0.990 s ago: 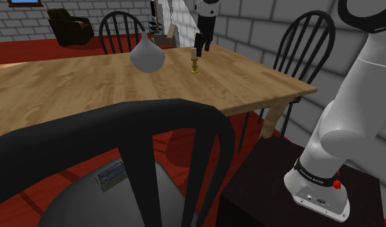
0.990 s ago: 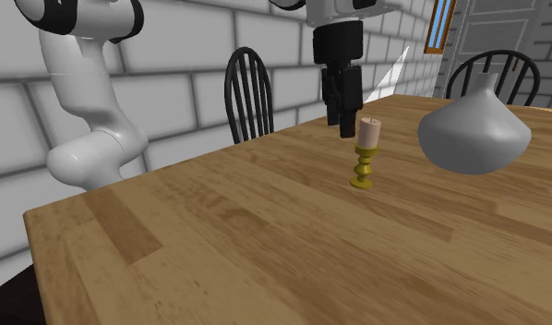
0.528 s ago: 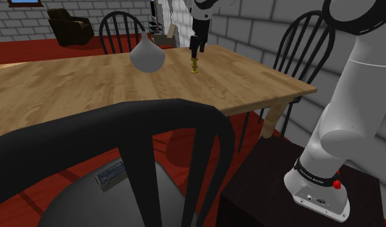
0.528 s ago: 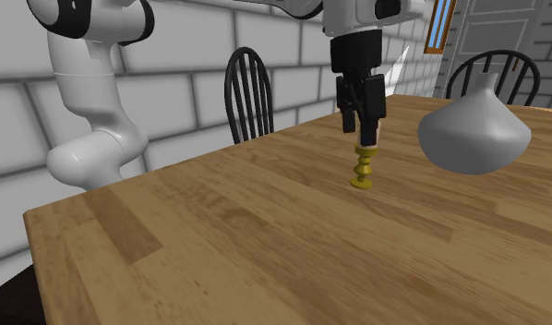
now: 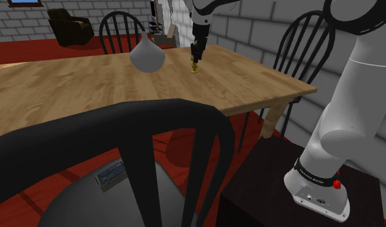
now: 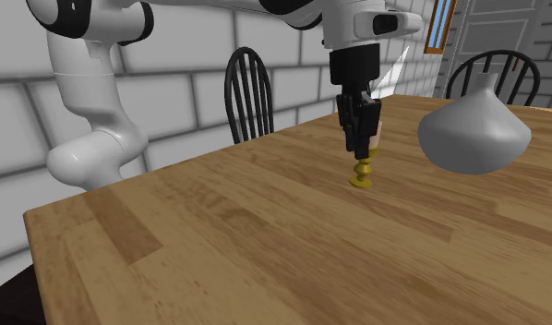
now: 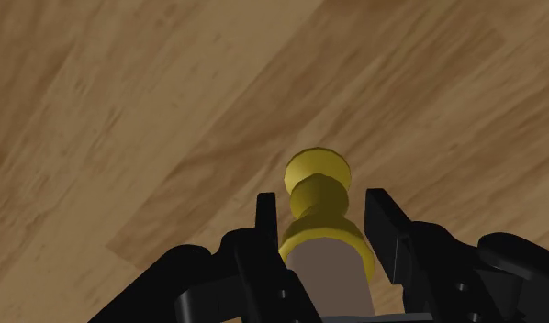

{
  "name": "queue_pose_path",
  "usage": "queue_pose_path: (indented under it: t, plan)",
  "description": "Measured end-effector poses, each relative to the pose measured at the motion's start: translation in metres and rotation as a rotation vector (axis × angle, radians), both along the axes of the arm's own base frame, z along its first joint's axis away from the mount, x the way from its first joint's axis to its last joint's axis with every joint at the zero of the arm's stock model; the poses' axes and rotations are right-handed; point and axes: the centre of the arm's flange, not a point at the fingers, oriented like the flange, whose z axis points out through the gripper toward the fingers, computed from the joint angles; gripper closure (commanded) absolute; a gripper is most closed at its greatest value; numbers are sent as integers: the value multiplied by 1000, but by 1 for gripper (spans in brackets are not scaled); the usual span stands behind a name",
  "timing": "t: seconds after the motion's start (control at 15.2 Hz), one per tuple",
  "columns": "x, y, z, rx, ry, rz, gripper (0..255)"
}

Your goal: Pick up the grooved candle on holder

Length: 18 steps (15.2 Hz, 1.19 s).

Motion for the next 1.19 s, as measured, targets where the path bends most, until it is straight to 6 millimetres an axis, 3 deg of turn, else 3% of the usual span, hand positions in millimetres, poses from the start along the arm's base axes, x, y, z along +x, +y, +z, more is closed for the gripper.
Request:
queue_pose_path:
  t: [0.46, 1.19]
  plan:
    - [0, 0, 2, 0, 0, 0, 255]
    - [2, -1, 57, -1, 1, -1, 255]
